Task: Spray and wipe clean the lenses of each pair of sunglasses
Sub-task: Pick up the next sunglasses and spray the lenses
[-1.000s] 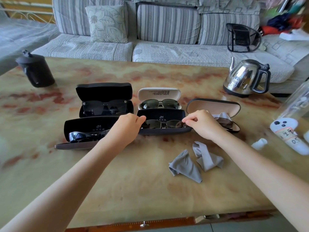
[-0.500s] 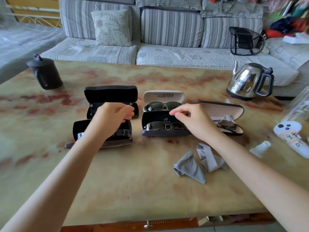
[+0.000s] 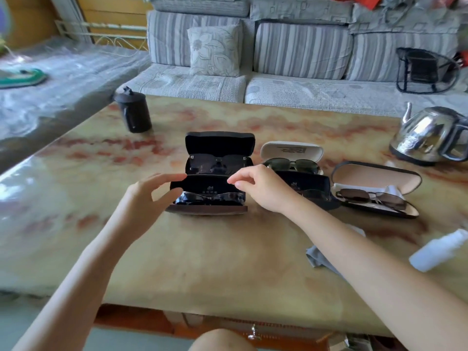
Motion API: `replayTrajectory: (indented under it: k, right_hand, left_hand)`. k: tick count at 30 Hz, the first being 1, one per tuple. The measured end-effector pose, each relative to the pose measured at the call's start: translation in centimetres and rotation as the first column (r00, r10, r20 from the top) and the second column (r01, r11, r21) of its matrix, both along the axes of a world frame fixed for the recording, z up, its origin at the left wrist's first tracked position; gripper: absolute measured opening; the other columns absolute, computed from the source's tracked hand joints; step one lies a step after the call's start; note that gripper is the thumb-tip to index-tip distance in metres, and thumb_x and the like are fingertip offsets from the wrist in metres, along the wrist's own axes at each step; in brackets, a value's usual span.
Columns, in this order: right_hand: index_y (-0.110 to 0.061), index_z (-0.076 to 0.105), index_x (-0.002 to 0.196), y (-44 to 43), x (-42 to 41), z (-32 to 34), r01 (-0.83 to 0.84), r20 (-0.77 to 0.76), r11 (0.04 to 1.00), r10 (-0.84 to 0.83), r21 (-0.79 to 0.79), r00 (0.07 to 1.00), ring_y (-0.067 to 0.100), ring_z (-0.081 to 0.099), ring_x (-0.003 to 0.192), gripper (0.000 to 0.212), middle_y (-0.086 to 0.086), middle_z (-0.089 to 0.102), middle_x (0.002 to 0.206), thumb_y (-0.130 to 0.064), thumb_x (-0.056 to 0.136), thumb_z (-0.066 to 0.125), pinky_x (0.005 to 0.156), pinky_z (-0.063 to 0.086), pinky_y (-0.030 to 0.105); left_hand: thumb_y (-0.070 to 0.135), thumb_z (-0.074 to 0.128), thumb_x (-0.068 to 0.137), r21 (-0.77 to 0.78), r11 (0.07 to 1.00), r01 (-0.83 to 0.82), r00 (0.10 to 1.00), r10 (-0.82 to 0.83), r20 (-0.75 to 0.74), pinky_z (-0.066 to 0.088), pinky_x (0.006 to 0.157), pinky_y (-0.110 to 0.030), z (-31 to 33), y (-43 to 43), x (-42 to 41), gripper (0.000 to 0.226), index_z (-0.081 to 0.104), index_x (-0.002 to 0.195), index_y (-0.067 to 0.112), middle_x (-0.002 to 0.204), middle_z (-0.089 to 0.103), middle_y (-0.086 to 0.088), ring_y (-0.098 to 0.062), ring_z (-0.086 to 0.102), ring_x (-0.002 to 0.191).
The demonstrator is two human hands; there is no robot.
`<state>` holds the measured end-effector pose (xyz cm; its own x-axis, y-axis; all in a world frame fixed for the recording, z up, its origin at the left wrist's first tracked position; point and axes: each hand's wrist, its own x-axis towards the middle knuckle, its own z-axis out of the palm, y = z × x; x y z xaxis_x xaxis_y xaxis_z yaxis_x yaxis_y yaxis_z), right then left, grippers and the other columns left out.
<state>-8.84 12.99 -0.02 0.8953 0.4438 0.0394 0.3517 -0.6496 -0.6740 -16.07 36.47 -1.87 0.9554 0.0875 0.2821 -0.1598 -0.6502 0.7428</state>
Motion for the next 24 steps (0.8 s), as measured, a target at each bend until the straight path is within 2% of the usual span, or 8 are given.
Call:
replayTrajectory:
  k: [1,5,7,9,13,15,19,24]
  right_hand:
    - [-0.012,0.068,0.118,0.2,0.1,-0.1,0.013,0.003,0.999,-0.013,-0.03,1.0,0.014,0.06,0.113,0.025,0.003,0.068,0.12,-0.011,0.1,0.051,0.094,0.04,0.021]
    - [-0.011,0.071,0.112,0.2,0.3,-0.6,0.052,0.032,0.991,-0.049,-0.12,0.998,0.017,0.062,0.109,0.023,0.004,0.07,0.115,-0.011,0.099,0.052,0.089,0.039,0.022]
    - [-0.01,0.072,0.108,0.1,0.2,-0.9,0.062,0.035,0.99,-0.058,-0.129,0.998,0.017,0.063,0.103,0.021,0.004,0.071,0.11,-0.013,0.098,0.054,0.088,0.041,0.024]
    - [-0.01,0.073,0.103,0.1,0.2,-1.2,0.075,0.021,0.993,-0.074,-0.093,0.997,0.014,0.062,0.093,0.018,0.002,0.071,0.101,-0.015,0.097,0.057,0.082,0.04,0.023]
    - [-0.01,0.073,0.094,-0.2,0.4,-1.6,0.078,0.018,0.996,-0.077,-0.054,0.997,0.0,0.056,0.078,0.012,-0.004,0.067,0.089,-0.015,0.094,0.062,0.071,0.038,0.012]
    - [-0.011,0.073,0.092,-0.3,0.4,-1.7,0.071,0.012,0.997,-0.071,-0.027,0.997,-0.006,0.053,0.071,0.011,-0.008,0.066,0.085,-0.015,0.093,0.063,0.068,0.036,0.004]
    - [-0.014,0.073,0.09,-0.8,0.4,-1.6,0.08,-0.001,0.993,-0.081,0.085,0.997,-0.006,0.057,0.075,0.01,-0.012,0.066,0.083,-0.018,0.092,0.065,0.067,0.039,0.006]
    - [-0.013,0.07,0.086,-1.7,0.3,-0.3,0.184,-0.168,0.931,-0.136,0.316,0.976,0.002,0.065,0.061,0.009,-0.004,0.068,0.079,-0.014,0.093,0.064,0.066,0.053,0.015]
  left_hand:
    - [0.016,0.067,0.088,0.026,1.0,0.015,1.0,-0.015,0.009,0.032,0.084,0.001,-0.1,-0.1,-0.1,0.028,0.068,0.113,0.029,0.096,0.066,0.018,0.014,0.056,0.095]
    - [0.023,0.072,0.084,0.085,0.994,0.071,0.997,-0.069,-0.027,0.033,0.082,0.002,-1.0,-0.3,0.0,0.038,0.065,0.121,0.027,0.118,0.062,0.013,-0.008,0.059,0.103]
    - [0.023,0.073,0.083,0.083,0.993,0.082,0.996,-0.08,-0.026,0.034,0.077,0.001,-1.3,-0.5,0.1,0.041,0.063,0.123,0.026,0.117,0.061,0.013,0.007,0.058,0.09]
    - [0.023,0.073,0.083,0.069,0.994,0.083,0.996,-0.08,-0.037,0.035,0.072,-0.001,-1.6,-0.8,0.2,0.042,0.063,0.124,0.026,0.114,0.061,0.012,0.01,0.056,0.078]
    - [0.023,0.075,0.082,0.056,0.996,0.065,0.997,-0.062,-0.055,0.034,0.081,-0.001,-2.4,-0.8,0.6,0.043,0.064,0.123,0.028,0.118,0.061,0.013,-0.012,0.059,0.1]
    - [0.02,0.076,0.081,0.062,0.996,0.06,0.998,-0.058,-0.028,0.033,0.087,-0.001,-2.6,-0.8,0.6,0.044,0.064,0.123,0.027,0.123,0.06,0.013,-0.009,0.056,0.111]
    - [0.015,0.079,0.078,0.066,0.996,0.058,0.997,-0.06,0.041,0.026,0.088,0.005,-2.5,-0.8,0.6,0.054,0.061,0.129,0.02,0.124,0.054,0.016,0.012,0.045,0.11]
    - [0.019,0.079,0.078,0.061,0.998,0.033,0.999,-0.036,0.04,0.022,0.087,0.008,-2.2,-0.9,0.5,0.072,0.045,0.141,0.024,0.128,0.046,0.018,0.011,0.038,0.113]
